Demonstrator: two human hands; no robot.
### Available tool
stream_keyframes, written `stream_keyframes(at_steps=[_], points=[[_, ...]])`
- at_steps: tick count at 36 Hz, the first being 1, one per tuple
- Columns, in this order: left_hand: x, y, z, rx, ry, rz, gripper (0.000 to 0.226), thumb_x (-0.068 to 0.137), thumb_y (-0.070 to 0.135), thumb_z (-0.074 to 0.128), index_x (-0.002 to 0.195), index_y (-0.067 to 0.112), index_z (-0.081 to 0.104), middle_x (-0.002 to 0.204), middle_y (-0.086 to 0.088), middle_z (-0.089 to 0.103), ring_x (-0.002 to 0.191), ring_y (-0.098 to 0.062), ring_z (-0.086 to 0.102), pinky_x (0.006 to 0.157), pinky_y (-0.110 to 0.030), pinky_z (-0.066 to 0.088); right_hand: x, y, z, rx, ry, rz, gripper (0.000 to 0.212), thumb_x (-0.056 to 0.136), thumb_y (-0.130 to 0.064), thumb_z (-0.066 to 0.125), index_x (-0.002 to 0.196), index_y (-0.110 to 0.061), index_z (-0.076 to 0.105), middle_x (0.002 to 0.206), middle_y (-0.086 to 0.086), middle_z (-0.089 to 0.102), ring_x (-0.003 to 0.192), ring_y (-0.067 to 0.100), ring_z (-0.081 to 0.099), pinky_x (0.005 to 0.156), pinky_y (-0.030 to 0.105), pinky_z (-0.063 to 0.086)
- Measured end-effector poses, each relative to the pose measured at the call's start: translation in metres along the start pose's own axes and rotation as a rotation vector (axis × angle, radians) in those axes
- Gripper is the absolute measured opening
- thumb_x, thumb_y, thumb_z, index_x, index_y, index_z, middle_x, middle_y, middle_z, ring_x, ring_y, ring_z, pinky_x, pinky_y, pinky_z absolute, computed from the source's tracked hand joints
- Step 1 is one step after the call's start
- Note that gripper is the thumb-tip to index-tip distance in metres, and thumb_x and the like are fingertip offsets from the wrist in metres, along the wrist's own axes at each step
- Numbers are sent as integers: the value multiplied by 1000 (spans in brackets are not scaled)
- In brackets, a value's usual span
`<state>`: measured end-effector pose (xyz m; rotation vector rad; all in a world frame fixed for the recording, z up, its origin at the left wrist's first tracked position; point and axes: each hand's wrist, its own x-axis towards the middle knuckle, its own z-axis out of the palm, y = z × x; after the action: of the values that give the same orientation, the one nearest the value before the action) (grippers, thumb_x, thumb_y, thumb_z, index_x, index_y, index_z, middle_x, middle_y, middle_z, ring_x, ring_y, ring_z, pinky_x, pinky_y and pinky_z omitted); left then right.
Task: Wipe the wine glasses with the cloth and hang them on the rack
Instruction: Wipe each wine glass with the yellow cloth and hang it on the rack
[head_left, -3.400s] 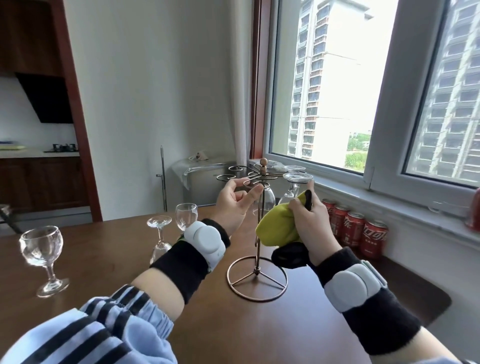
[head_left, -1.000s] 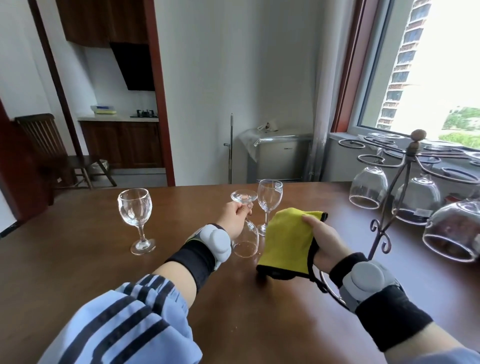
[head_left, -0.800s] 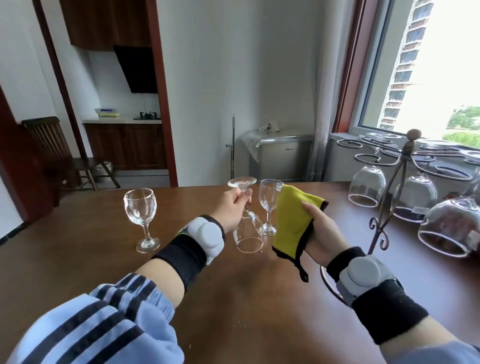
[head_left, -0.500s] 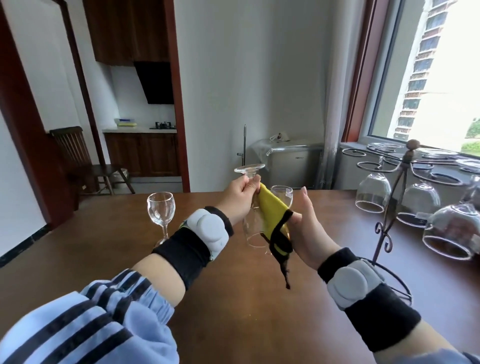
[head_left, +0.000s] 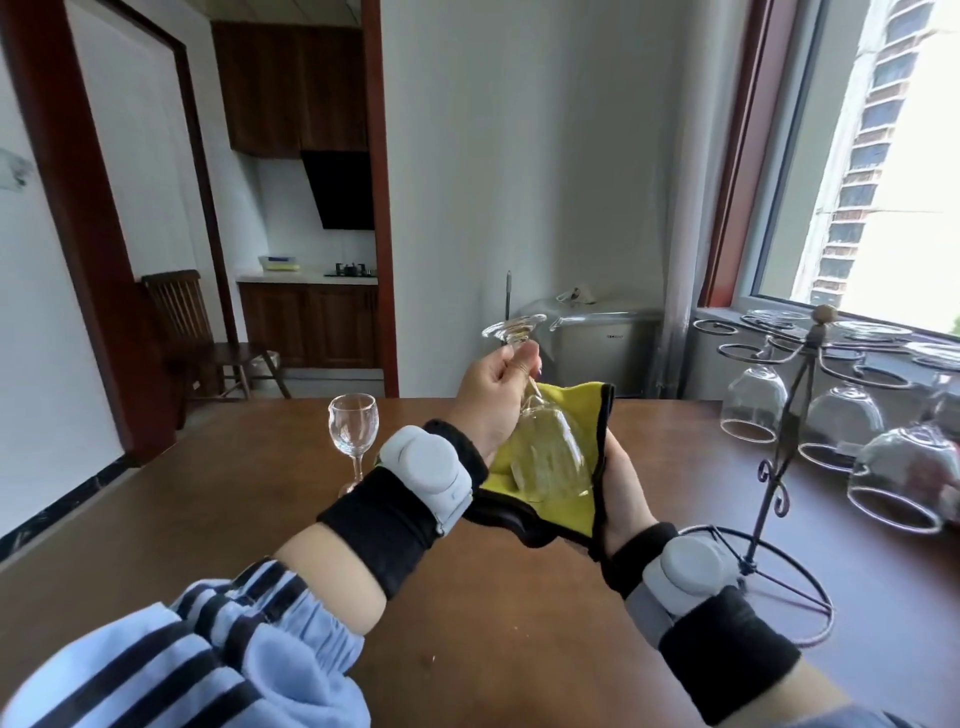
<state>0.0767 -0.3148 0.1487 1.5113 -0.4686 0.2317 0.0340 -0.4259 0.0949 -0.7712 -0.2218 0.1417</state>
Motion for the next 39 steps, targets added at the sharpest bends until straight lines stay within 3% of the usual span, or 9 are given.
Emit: stream_keyframes(at_steps=[8,12,16,18,22,27,30,33,39], points=[[-8,11,-1,121,-25,205,28,100,19,45,73,11,50,59,-5,35,34,0,35,40,-6,33,4,13,-8,95,98,13,31,99,-35,48,104,-10,64,95,12,62,85,28,63,75,37,55],[-15,3,2,262,-91,299,29,97,24,49,68,19,50,46,12,41,40,0,40,48,-8,32,11,16,-16,148,145,64,38,98,-45,52,110,-12,67,103,9,60,92,27,60,80,38,47],[-23,-2,4,421,-196,394,28,95,28,53,71,15,58,50,16,45,47,7,47,50,-7,31,12,25,-29,155,98,194,50,94,-58,51,117,-15,60,109,7,59,77,26,62,51,31,52],[-24,-2,3,446,-243,388,29,97,24,52,68,17,55,45,17,47,46,9,46,50,-6,31,9,27,-32,123,67,232,57,92,-61,52,120,-13,63,120,9,62,83,28,65,54,32,55],[-23,-1,-5,342,-220,340,36,96,40,40,67,21,49,41,13,39,40,-2,35,48,-11,30,6,23,-39,55,112,290,44,100,-46,44,107,-7,61,92,13,64,64,31,67,49,34,55],[-20,-11,-12,426,-144,344,35,97,38,39,66,23,47,43,14,43,44,-3,40,52,-15,30,7,20,-34,-57,171,338,20,98,-21,47,95,-5,59,89,14,58,70,30,64,55,34,57],[-19,-16,-12,579,-170,391,37,97,42,39,65,26,49,48,11,41,49,-4,44,53,-17,32,9,27,-35,-82,233,303,18,95,-17,53,108,-6,57,99,18,58,85,32,61,78,41,56],[-17,-24,-10,700,-159,436,53,96,57,35,69,16,56,54,7,48,52,-11,50,57,-34,44,14,33,-38,-108,290,290,30,91,-23,59,117,-9,59,115,20,56,103,36,57,104,51,43],[-22,-27,-4,770,-214,610,60,92,60,26,73,12,57,62,1,54,55,-24,52,52,-39,44,12,35,-31,-124,334,224,41,99,-31,51,123,0,62,124,24,63,106,37,63,100,49,48]])
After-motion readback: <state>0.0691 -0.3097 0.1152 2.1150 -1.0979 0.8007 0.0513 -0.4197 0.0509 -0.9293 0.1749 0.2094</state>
